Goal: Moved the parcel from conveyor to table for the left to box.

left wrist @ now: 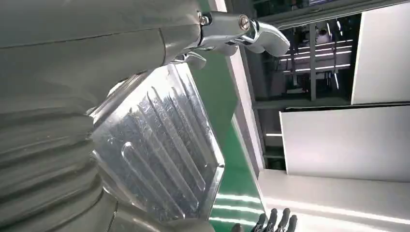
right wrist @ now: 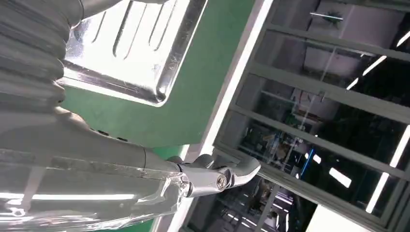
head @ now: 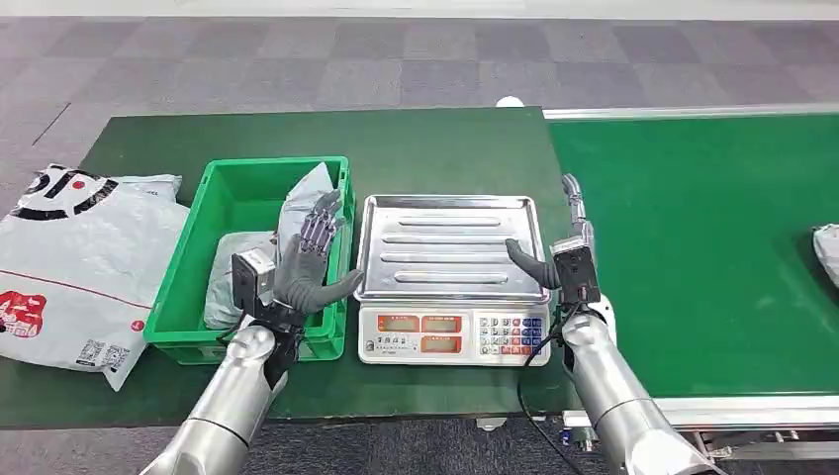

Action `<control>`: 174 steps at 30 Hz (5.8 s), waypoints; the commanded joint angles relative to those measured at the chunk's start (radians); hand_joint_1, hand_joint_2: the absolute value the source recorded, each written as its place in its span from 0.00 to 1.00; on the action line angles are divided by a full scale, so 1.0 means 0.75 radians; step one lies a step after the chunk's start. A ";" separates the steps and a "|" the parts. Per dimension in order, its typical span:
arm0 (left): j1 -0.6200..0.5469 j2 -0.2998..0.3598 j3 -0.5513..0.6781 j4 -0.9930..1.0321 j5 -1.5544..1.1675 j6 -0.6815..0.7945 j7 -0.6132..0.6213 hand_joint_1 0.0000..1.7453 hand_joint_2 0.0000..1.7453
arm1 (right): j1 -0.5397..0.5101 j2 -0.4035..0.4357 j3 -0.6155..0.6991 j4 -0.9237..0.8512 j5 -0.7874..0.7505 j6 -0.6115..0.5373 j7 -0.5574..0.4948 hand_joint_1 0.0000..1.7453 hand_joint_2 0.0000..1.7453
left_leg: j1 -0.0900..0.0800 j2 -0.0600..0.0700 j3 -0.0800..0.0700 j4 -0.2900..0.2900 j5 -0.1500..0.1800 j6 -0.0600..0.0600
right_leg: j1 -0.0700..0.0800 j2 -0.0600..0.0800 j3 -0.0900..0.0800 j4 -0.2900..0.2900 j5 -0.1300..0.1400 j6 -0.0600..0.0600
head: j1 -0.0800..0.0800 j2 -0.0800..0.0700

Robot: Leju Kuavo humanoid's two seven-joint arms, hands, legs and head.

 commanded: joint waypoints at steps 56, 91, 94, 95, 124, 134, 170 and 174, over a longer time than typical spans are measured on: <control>-0.049 0.019 0.026 0.072 -0.010 -0.023 0.006 0.00 1.00 | -0.068 -0.027 0.073 0.086 -0.003 -0.014 0.007 0.00 1.00 | 0.000 0.001 0.003 -0.001 0.000 0.000 | 0.001 0.001 0.003 -0.001 0.000 -0.001 | 0.000 0.000; -0.056 0.015 0.031 0.082 -0.006 -0.018 0.006 0.00 1.00 | -0.084 -0.031 0.077 0.105 -0.004 -0.010 0.007 0.00 1.00 | 0.002 0.001 0.005 -0.003 0.000 0.000 | 0.002 0.001 0.006 -0.005 0.001 -0.002 | 0.000 0.000; -0.056 0.015 0.031 0.082 -0.006 -0.018 0.006 0.00 1.00 | -0.084 -0.031 0.077 0.105 -0.004 -0.010 0.007 0.00 1.00 | 0.001 0.001 0.002 -0.001 0.000 0.000 | 0.001 0.001 0.003 -0.002 0.000 -0.001 | 0.000 0.000; -0.056 0.015 0.031 0.082 -0.006 -0.018 0.006 0.00 1.00 | -0.084 -0.031 0.077 0.105 -0.004 -0.010 0.007 0.00 1.00 | 0.001 0.001 0.004 -0.002 0.000 0.000 | 0.002 0.001 0.005 -0.003 0.000 -0.002 | 0.000 0.000; -0.046 0.016 0.029 0.071 -0.006 -0.016 0.006 0.00 1.00 | -0.080 -0.032 0.084 0.100 -0.003 -0.009 0.007 0.00 1.00 | 0.000 0.001 0.002 -0.001 0.000 0.000 | 0.000 0.001 0.002 -0.001 0.000 -0.001 | 0.000 0.000; -0.046 0.015 0.029 0.071 -0.006 -0.016 0.006 0.00 1.00 | -0.080 -0.032 0.083 0.100 -0.004 -0.009 0.007 0.00 1.00 | 0.002 0.001 0.005 -0.003 0.000 0.000 | 0.002 0.001 0.006 -0.004 0.001 -0.002 | 0.000 0.000; -0.046 0.015 0.029 0.071 -0.006 -0.016 0.006 0.00 1.00 | -0.080 -0.032 0.083 0.100 -0.004 -0.009 0.007 0.00 1.00 | 0.000 0.001 0.002 -0.001 0.000 0.000 | 0.001 0.000 0.002 -0.001 0.000 -0.001 | 0.000 0.000; -0.046 0.015 0.029 0.071 -0.006 -0.016 0.006 0.00 1.00 | -0.080 -0.032 0.083 0.100 -0.004 -0.009 0.007 0.00 1.00 | 0.000 0.000 0.001 -0.001 0.000 0.000 | 0.000 0.000 0.001 -0.001 0.000 -0.001 | 0.000 0.000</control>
